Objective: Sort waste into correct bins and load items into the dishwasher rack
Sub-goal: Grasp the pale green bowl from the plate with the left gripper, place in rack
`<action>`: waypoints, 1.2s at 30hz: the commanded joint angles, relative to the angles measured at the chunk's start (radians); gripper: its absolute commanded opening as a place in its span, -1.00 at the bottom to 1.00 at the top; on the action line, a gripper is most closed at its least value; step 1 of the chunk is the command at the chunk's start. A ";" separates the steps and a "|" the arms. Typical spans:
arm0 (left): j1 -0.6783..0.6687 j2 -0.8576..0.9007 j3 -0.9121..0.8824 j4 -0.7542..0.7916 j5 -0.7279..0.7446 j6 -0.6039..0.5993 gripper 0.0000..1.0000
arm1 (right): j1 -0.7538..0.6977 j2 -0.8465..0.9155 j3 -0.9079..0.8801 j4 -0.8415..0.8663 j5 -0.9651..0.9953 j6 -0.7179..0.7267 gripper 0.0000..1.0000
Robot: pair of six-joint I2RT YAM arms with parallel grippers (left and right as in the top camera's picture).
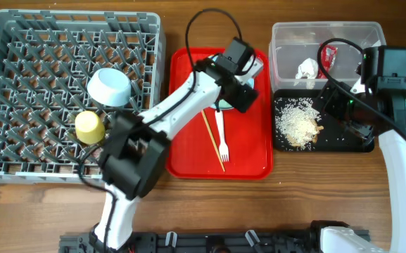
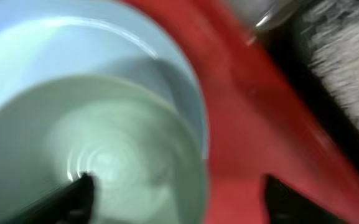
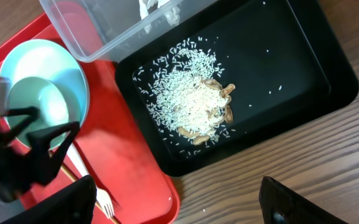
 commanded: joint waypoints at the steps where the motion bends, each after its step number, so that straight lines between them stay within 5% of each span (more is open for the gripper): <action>1: -0.002 0.049 0.004 -0.016 -0.131 -0.002 0.13 | -0.002 0.010 0.003 -0.002 0.017 0.005 0.69; 7: 0.000 0.050 0.004 -0.034 -0.162 -0.002 -0.92 | -0.002 0.010 0.003 -0.006 0.017 0.004 0.68; 11: 0.000 -0.016 0.008 -0.069 -0.162 -0.002 -0.92 | -0.002 0.010 0.003 -0.011 0.017 0.004 0.69; 14: 0.048 -0.224 0.008 -0.093 -0.105 -0.002 -0.92 | -0.002 0.010 0.003 -0.010 0.017 0.004 0.68; 17: 0.190 -0.371 0.008 -0.093 0.058 -0.002 -0.92 | -0.002 0.010 0.003 -0.012 0.017 0.004 0.68; 20: 0.445 -0.419 0.008 -0.093 0.396 -0.001 -0.92 | -0.002 0.010 0.003 -0.013 0.017 0.004 0.68; 26: 0.835 -0.249 0.007 -0.069 1.095 -0.002 -0.92 | -0.002 0.010 0.003 -0.012 0.017 0.005 0.67; 30: 0.896 -0.102 0.007 -0.019 1.326 -0.002 -0.92 | -0.002 0.010 0.003 -0.014 0.017 0.005 0.67; 36: 0.966 0.017 0.007 -0.019 1.270 -0.002 -0.92 | -0.002 0.010 0.003 -0.023 0.017 0.005 0.67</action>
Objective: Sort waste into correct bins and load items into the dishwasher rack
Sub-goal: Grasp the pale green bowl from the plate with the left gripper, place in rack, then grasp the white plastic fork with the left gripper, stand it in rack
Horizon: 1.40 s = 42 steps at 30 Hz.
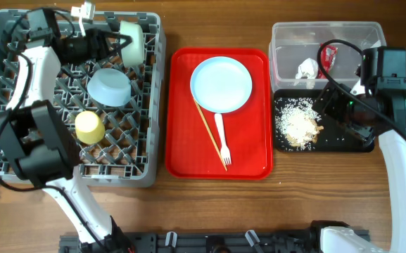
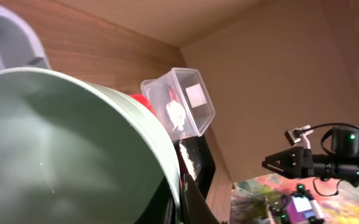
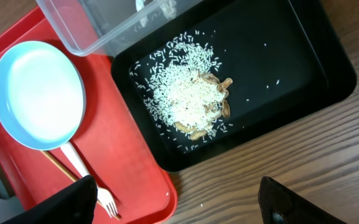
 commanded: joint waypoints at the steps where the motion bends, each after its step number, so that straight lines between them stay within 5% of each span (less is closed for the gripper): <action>1: 0.067 0.024 -0.003 -0.006 -0.053 0.001 -0.92 | -0.002 0.010 0.003 -0.005 0.017 0.005 0.67; 2: 0.096 0.024 -0.003 -0.015 -0.119 -0.001 -0.67 | -0.002 0.010 0.003 -0.006 0.017 0.005 0.67; 4: 0.167 0.024 -0.003 -0.021 -0.143 -0.037 1.00 | -0.002 0.010 0.003 -0.012 0.017 0.005 0.67; 11: 0.389 -0.076 -0.003 -0.064 -0.143 -0.130 1.00 | -0.002 0.010 0.003 -0.012 0.017 0.004 0.67; 14: 0.360 -0.229 -0.003 -0.177 -0.436 -0.130 1.00 | -0.002 0.010 0.003 0.023 0.016 -0.007 0.81; 18: 0.099 -0.377 -0.003 -0.336 -0.924 -0.163 1.00 | 0.022 0.019 0.003 0.246 -0.179 -0.238 0.95; 21: -0.131 -0.388 -0.004 -0.408 -1.092 -0.248 1.00 | 0.090 0.068 0.003 0.311 -0.187 -0.305 0.99; 28: -0.597 -0.334 -0.026 -0.466 -1.105 -0.518 1.00 | 0.104 0.157 0.003 0.193 -0.053 -0.131 0.95; 33: -0.856 -0.189 -0.105 -0.362 -1.142 -0.727 0.92 | -0.088 0.093 0.003 0.061 -0.006 -0.076 0.98; 42: -1.025 0.038 -0.105 -0.269 -1.247 -0.733 0.43 | -0.129 0.093 0.003 0.017 -0.009 -0.119 1.00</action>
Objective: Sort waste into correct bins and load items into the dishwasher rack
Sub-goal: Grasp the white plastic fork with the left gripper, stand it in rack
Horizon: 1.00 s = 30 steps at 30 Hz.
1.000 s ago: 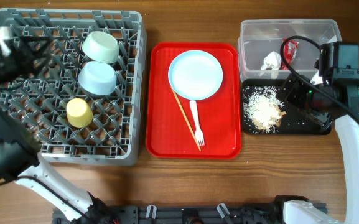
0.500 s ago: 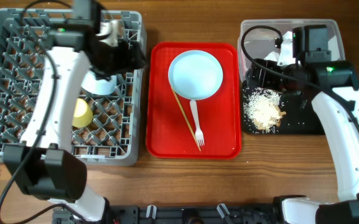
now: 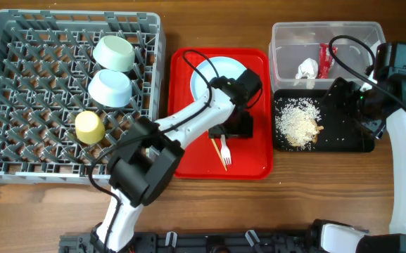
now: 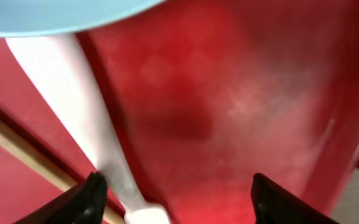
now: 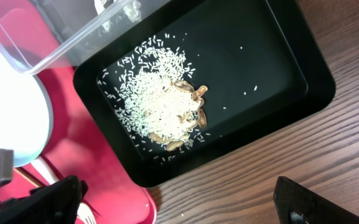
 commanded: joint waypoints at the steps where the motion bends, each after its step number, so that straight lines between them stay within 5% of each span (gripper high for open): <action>1: -0.006 0.043 -0.007 -0.013 -0.041 -0.018 0.37 | 0.001 -0.012 0.005 -0.002 0.015 -0.018 0.99; 7: -0.007 0.043 -0.049 0.006 -0.074 -0.025 0.17 | 0.001 -0.012 0.005 -0.006 0.015 -0.018 0.99; 11: -0.006 0.043 -0.053 0.016 -0.084 -0.024 -0.39 | 0.001 -0.012 0.005 -0.011 0.015 -0.018 0.98; 17: -0.006 0.043 -0.053 -0.010 -0.084 -0.024 -0.89 | 0.001 -0.012 0.005 -0.012 0.015 -0.018 0.98; 25: -0.006 0.024 -0.053 -0.036 -0.084 -0.020 -0.92 | 0.001 -0.012 0.005 -0.023 0.015 -0.018 0.98; 30: 0.021 -0.135 -0.053 -0.090 -0.085 -0.017 -0.92 | 0.001 -0.012 0.005 -0.024 0.015 -0.018 0.98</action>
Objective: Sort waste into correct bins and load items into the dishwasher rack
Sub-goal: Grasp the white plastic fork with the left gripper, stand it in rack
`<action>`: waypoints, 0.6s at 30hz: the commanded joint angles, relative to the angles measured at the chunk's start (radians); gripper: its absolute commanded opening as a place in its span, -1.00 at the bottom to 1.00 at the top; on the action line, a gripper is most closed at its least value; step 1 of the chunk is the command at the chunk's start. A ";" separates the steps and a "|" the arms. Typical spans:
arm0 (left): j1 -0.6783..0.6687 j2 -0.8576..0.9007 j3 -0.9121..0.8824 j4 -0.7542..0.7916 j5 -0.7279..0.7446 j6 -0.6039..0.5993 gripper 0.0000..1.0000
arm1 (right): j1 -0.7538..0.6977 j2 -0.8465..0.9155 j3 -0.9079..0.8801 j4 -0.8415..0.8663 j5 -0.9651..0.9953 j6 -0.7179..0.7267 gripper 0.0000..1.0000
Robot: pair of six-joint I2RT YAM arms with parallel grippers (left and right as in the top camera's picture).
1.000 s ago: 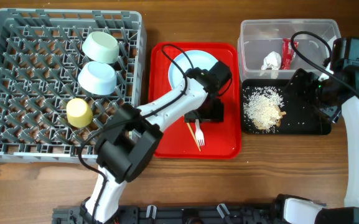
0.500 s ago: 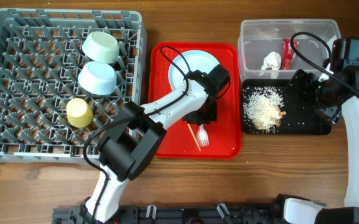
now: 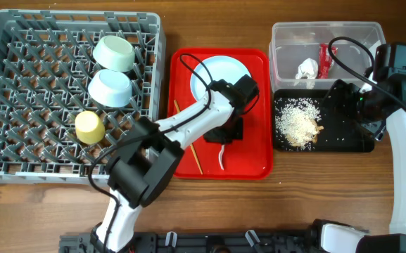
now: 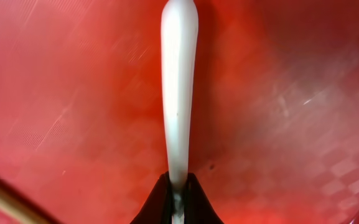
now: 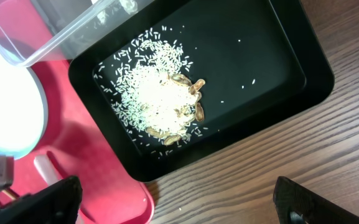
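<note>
My left gripper (image 4: 178, 188) is shut on the handle of the white plastic fork (image 4: 179, 93), low over the red tray (image 4: 303, 74). From overhead the left gripper (image 3: 228, 132) sits at the tray's middle and the fork (image 3: 221, 157) sticks out toward the front. A light blue plate (image 3: 220, 74) lies at the tray's back. One wooden chopstick (image 3: 187, 137) lies on the tray's left half. My right gripper (image 5: 185, 205) stands open above the table, beside the black tray (image 5: 260, 68) of rice (image 5: 157, 106).
The grey dishwasher rack (image 3: 20, 161) at left holds a green bowl (image 3: 113, 50), a blue bowl (image 3: 110, 86) and a yellow cup (image 3: 89, 126). A clear bin (image 3: 294, 35) with wrappers stands at back right, behind the black tray (image 3: 343, 140).
The left gripper, open around the fork then, is now shut on its handle. The fork has turned and the chopstick lies farther left on the tray. The right arm barely moved.
My left gripper first reached into the green bowl on the plate. It then held that bowl over the rack's back edge. Later the bowl sat in the rack and the gripper was open over the fork. Now it grips the fork.
</note>
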 commanded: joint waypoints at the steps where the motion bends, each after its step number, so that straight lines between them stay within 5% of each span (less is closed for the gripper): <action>1: 0.044 -0.166 -0.008 -0.038 -0.020 0.014 -0.92 | 0.001 -0.012 0.005 -0.002 0.015 -0.015 0.98; 10: 0.474 -0.403 -0.008 -0.006 -0.274 0.397 -0.92 | 0.001 -0.012 0.005 -0.005 0.015 -0.014 0.98; 18: 0.591 -0.295 -0.008 0.090 -0.264 0.406 -0.92 | 0.001 -0.012 0.005 -0.006 0.015 -0.014 0.98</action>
